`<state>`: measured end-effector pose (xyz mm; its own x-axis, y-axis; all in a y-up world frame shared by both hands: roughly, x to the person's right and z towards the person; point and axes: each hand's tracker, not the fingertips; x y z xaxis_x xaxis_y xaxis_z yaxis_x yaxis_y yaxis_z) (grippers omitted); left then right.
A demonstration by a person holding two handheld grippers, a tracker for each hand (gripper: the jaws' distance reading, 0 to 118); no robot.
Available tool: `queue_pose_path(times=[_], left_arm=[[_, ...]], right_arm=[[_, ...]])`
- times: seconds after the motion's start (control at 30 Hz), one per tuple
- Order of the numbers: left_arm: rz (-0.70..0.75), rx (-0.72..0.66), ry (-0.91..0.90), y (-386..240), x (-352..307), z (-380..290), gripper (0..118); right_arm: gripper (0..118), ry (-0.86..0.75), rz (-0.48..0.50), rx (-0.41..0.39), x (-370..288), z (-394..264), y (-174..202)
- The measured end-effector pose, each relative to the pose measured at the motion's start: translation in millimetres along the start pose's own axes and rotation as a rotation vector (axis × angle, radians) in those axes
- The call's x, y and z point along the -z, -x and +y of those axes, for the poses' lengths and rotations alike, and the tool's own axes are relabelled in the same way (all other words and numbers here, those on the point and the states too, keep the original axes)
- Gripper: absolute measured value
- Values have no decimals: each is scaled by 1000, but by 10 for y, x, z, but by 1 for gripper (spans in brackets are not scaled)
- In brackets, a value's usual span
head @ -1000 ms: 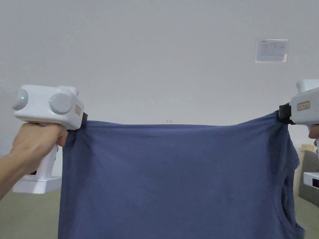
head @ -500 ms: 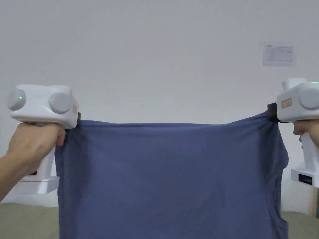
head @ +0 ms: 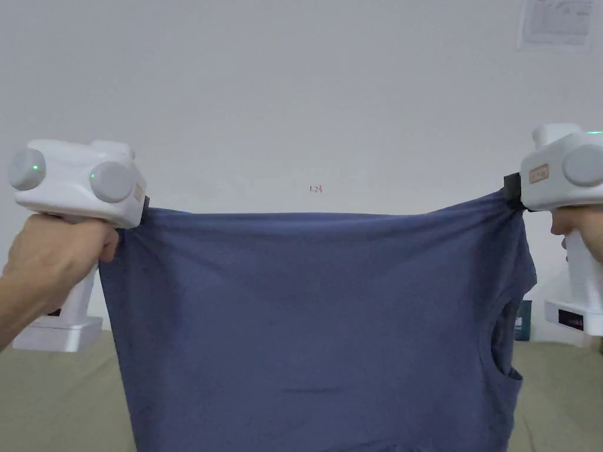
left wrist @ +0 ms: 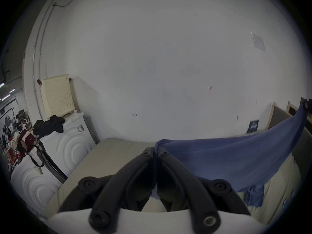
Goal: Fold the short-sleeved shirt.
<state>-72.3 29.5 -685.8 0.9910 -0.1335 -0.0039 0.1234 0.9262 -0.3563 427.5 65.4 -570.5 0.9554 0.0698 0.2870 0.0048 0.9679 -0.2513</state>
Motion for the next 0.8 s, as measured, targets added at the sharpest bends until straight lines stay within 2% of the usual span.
queue_pose_path(times=[0.1, 0.13, 0.2, 0.3, 0.47, 0.5, 0.53, 0.57, 0.63, 0.67, 0.77, 0.8], left_arm=[[-43, 2, 84, -48, 187, -486, 2], [-51, 17, 123, -69, 198, -685, 2], [-96, 39, 159, -83, 174, -1082, 2], [-119, 54, 202, -47, -3, -1678, 2], [-164, 14, 303, 211, -557, -2545, 2], [-186, 20, 347, 272, -696, -2737, 2], [-178, 6, 342, 363, -871, -2941, 2], [-177, 30, 380, 404, -1002, -3122, 2], [-190, 5, 414, 514, -1280, -3470, 2], [-197, -5, 429, 600, -1435, -3642, 2], [-194, -14, 470, 771, -1856, -4090, 2], [-196, -22, 486, 849, -1977, -4209, 2]], right_arm=[[2, 43, -9, 7, 23, -544, -20], [2, 74, 21, 19, -7, -770, -51], [2, 143, 8, 5, -131, -1185, -86], [2, 215, 40, -14, -487, -1807, -134], [2, 307, 66, 37, -1341, -2673, -133], [2, 322, 107, 65, -1531, -2872, -155], [2, 366, 80, 72, -1721, -3078, -146], [2, 394, 114, 91, -1882, -3243, -160], [2, 431, 93, 124, -2191, -3542, -163], [2, 432, 113, 149, -2367, -3689, -182], [2, 456, 122, 138, -2824, -4031, -230], [2, 483, 141, 110, -2965, -4122, -241]])
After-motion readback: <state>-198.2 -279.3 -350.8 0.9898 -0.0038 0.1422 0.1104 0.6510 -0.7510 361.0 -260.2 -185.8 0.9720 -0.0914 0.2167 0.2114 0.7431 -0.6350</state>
